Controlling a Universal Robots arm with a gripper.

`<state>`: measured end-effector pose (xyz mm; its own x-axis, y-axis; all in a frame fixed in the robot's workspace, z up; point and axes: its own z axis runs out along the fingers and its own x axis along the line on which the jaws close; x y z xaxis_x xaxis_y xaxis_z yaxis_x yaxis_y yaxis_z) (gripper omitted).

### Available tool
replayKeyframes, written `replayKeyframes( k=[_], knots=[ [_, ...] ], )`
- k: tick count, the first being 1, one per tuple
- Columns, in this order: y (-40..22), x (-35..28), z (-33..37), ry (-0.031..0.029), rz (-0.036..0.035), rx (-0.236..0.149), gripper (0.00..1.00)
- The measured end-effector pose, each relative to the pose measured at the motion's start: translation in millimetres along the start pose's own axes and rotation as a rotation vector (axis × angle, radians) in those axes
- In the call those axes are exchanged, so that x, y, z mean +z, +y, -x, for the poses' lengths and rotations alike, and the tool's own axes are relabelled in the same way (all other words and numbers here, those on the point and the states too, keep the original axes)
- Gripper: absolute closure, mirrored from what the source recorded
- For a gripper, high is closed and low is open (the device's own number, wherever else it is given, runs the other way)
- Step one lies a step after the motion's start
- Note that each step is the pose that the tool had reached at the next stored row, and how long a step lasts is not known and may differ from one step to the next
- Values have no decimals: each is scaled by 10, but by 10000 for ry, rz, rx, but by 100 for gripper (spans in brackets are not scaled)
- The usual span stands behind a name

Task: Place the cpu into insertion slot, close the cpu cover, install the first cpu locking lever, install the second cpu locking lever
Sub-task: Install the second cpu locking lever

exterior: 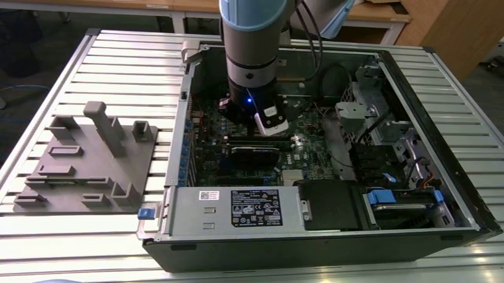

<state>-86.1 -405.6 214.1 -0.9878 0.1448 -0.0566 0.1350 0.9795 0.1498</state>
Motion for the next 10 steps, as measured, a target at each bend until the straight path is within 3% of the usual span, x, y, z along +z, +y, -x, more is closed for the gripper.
replayKeyframes(
  k=[10],
  knots=[
    [-18,96,-30,-2,-1,14,90]
  ],
)
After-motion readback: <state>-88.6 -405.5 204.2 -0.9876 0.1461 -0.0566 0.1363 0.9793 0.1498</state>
